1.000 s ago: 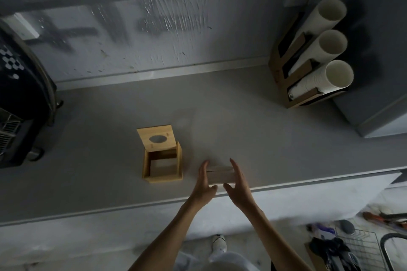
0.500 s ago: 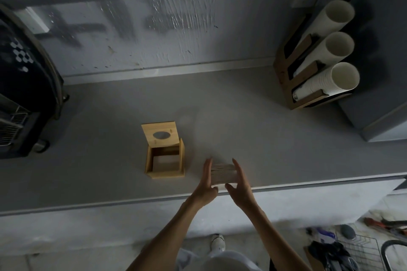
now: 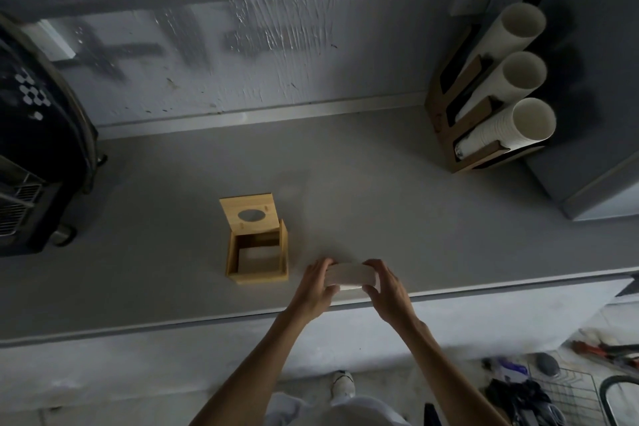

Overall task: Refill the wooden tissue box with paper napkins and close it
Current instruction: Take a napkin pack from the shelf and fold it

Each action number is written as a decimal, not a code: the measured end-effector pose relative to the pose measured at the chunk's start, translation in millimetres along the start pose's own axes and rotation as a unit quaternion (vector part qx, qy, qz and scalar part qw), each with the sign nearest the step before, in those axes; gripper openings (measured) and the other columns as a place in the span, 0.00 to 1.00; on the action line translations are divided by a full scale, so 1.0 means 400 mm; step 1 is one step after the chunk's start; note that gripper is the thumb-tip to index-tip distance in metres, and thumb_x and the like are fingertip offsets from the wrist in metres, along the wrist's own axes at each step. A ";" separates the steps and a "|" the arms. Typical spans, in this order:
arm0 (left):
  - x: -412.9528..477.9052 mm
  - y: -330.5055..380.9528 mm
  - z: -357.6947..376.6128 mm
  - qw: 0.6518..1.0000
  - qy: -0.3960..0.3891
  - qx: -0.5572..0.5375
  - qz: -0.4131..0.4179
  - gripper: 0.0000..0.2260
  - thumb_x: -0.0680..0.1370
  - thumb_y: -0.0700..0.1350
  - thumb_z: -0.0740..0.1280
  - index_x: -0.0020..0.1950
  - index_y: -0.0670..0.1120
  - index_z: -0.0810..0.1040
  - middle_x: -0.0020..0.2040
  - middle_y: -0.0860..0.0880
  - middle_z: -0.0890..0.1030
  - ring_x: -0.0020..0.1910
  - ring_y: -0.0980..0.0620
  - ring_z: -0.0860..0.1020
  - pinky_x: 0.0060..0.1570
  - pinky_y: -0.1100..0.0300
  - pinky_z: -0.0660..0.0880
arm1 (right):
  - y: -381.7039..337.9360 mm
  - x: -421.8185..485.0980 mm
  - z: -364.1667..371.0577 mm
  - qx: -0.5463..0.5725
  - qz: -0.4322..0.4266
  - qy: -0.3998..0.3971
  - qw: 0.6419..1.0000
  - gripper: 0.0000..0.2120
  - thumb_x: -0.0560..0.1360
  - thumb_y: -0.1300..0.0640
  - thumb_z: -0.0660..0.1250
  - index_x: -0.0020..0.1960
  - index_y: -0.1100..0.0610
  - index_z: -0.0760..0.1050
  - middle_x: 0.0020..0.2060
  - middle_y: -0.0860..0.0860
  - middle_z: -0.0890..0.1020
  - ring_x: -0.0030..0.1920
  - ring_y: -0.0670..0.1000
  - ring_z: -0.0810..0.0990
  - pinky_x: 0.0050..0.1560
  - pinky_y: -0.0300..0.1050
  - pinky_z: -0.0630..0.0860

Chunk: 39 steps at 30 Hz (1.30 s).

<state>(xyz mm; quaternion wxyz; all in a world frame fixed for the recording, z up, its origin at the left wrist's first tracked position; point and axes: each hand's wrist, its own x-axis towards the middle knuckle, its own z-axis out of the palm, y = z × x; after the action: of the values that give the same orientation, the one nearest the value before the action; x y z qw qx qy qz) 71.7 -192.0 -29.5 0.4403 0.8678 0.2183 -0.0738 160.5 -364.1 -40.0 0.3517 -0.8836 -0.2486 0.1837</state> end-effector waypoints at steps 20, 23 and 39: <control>-0.020 -0.017 0.014 0.998 0.019 -0.055 -0.017 0.28 0.72 0.43 0.68 0.70 0.52 0.63 0.68 0.50 0.71 0.66 0.50 0.70 0.66 0.51 0.72 | 0.013 -0.011 0.000 0.004 0.000 -0.006 1.000 0.27 0.71 0.61 0.70 0.67 0.50 0.67 0.60 0.52 0.80 0.58 0.56 0.78 0.54 0.47 0.74; -0.031 -0.028 0.014 0.997 0.030 -0.059 -0.035 0.32 0.74 0.46 0.68 0.75 0.51 0.57 0.74 0.50 0.64 0.72 0.50 0.65 0.70 0.48 0.67 | 0.011 -0.018 0.001 0.003 -0.003 -0.001 1.000 0.27 0.72 0.61 0.70 0.68 0.50 0.67 0.62 0.52 0.79 0.60 0.55 0.77 0.56 0.48 0.75; -0.049 -0.026 0.018 0.991 0.054 -0.114 -0.033 0.22 0.76 0.42 0.67 0.69 0.47 0.66 0.62 0.52 0.74 0.62 0.56 0.73 0.59 0.64 0.72 | -0.006 -0.022 0.010 0.019 -0.030 0.004 0.999 0.32 0.71 0.67 0.70 0.72 0.55 0.63 0.69 0.54 0.72 0.66 0.53 0.73 0.64 0.46 0.72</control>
<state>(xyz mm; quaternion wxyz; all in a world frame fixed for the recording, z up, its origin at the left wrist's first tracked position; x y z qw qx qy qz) 49.9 -198.4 -35.4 0.5208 0.8071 0.2776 -0.0159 150.5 -365.6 -40.0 0.3750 -0.8697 -0.2697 0.1741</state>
